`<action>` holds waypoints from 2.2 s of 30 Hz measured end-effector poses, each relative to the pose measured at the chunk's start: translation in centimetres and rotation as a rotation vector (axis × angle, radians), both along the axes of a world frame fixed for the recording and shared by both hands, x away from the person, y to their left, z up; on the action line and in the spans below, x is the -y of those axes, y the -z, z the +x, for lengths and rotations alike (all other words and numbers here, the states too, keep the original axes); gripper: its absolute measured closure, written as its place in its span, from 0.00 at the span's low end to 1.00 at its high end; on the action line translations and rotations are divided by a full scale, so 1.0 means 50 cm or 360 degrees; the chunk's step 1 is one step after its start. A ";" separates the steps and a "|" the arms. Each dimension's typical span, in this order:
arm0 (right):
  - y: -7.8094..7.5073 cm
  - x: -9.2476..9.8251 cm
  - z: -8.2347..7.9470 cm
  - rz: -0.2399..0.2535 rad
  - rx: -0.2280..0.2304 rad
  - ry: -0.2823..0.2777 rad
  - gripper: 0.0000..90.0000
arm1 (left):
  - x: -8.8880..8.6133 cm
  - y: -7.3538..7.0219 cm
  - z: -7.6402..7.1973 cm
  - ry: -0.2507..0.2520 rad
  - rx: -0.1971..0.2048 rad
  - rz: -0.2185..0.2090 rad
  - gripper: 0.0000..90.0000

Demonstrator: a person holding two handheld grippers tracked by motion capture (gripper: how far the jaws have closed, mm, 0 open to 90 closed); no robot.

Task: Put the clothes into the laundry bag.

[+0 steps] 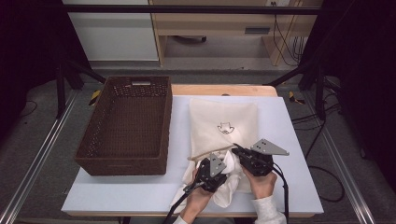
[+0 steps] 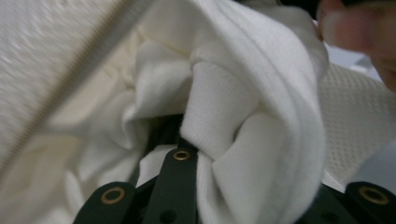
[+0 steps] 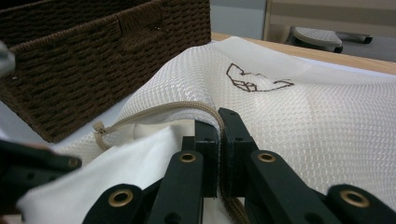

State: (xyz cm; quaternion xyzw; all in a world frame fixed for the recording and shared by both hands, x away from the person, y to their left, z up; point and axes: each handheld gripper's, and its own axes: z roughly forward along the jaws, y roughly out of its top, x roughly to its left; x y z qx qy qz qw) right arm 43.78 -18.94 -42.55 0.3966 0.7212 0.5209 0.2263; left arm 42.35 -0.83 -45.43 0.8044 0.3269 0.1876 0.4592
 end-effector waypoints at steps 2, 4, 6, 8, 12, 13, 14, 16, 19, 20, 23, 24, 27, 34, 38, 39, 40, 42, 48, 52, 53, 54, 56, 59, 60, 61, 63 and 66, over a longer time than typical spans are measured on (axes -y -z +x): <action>-0.005 0.002 -0.003 0.0005 0.0014 0.0001 0.97 | 0.003 -0.005 0.019 -0.0020 0.0001 0.0027 0.88; -0.013 0.004 -0.008 0.0013 0.0025 0.0009 0.97 | 0.007 -0.004 0.045 -0.0060 -0.0026 0.0022 0.88; -0.017 0.007 -0.010 0.0026 0.0029 0.0004 0.97 | 0.013 0.003 0.061 -0.0084 -0.0004 0.0060 0.88; -0.018 0.007 -0.011 0.0028 0.0030 0.0002 0.97 | 0.020 0.021 0.080 -0.0088 0.0003 0.0107 0.86; -0.008 0.005 -0.006 0.0006 0.0012 0.0004 0.97 | 0.013 0.026 0.078 -0.0075 0.0014 0.0047 0.73; -0.006 0.005 -0.004 0.0007 0.0003 0.0008 0.97 | 0.010 0.022 0.071 -0.0059 0.0004 0.0029 0.64; -0.004 0.006 -0.003 0.0001 0.0001 0.0005 0.96 | 0.004 0.016 0.059 -0.0022 -0.0011 0.0006 0.54; -0.002 0.007 -0.002 -0.0004 0.0003 0.0009 0.96 | -0.009 0.006 0.037 0.0012 -0.0035 0.0011 0.36; -0.002 0.008 -0.002 -0.0004 0.0005 0.0012 0.96 | -0.044 -0.001 -0.007 0.0039 -0.0072 -0.0081 0.30; -0.002 0.008 -0.002 -0.0010 0.0004 0.0008 0.96 | -0.055 0.001 -0.017 0.0030 -0.0066 -0.0092 0.30; -0.001 0.005 -0.002 -0.0021 0.0005 0.0011 0.96 | -0.070 0.023 -0.028 -0.0010 -0.0101 -0.0052 0.31; -0.001 0.005 -0.002 -0.0019 0.0003 0.0008 0.96 | -0.070 0.037 -0.024 -0.0010 -0.0142 -0.0022 0.36; 0.000 0.004 -0.001 -0.0027 0.0001 0.0005 0.96 | -0.060 0.055 -0.020 -0.0011 -0.0141 0.0018 0.45; 0.003 0.004 0.001 -0.0022 -0.0007 0.0000 0.96 | -0.053 0.049 -0.010 -0.0074 -0.0164 0.0107 0.91; 0.003 0.005 0.002 -0.0015 -0.0011 -0.0004 0.96 | -0.043 0.025 -0.008 -0.0028 -0.0111 0.0060 0.93; 0.002 0.004 0.002 -0.0009 -0.0014 0.0000 0.96 | -0.039 0.018 -0.005 -0.0013 -0.0095 0.0042 0.93; 0.002 0.004 0.002 -0.0005 -0.0016 -0.0002 0.96 | -0.035 0.014 -0.002 -0.0002 -0.0086 0.0024 0.93; 0.001 0.004 0.002 -0.0002 -0.0013 -0.0004 0.96 | -0.023 0.007 0.012 0.0013 -0.0077 -0.0016 0.93; -0.005 0.003 -0.001 -0.0003 -0.0005 -0.0018 0.96 | 0.028 0.022 0.068 -0.0063 0.0028 0.0002 0.93; -0.001 0.004 0.002 -0.0009 -0.0023 -0.0009 0.96 | 0.047 0.049 0.094 -0.0055 0.0075 0.0082 0.89; -0.001 0.004 0.002 -0.0009 -0.0023 -0.0009 0.96 | 0.045 0.050 0.092 -0.0045 0.0086 0.0071 0.89; 0.000 0.005 0.002 -0.0004 -0.0029 -0.0008 0.96 | 0.042 0.048 0.089 -0.0028 0.0072 0.0046 0.86; 0.001 0.006 0.003 -0.0002 -0.0031 -0.0004 0.96 | 0.033 0.035 0.079 0.0028 -0.0020 -0.0004 0.68; 0.000 0.007 0.002 -0.0005 -0.0022 -0.0001 0.96 | 0.018 0.011 0.057 0.0098 -0.0075 0.0002 0.46; 0.000 0.007 0.002 -0.0007 -0.0020 -0.0001 0.96 | 0.011 0.001 0.047 0.0120 -0.0092 0.0020 0.42; 0.000 0.007 0.002 -0.0003 -0.0018 0.0002 0.96 | 0.001 -0.009 0.037 0.0127 -0.0087 0.0051 0.37; 0.000 0.008 0.001 -0.0007 -0.0017 0.0005 0.96 | -0.028 -0.027 0.014 0.0134 -0.0071 0.0071 0.34; -0.001 0.008 0.001 -0.0008 -0.0018 0.0007 0.96 | -0.070 -0.033 -0.006 0.0125 -0.0120 0.0066 0.35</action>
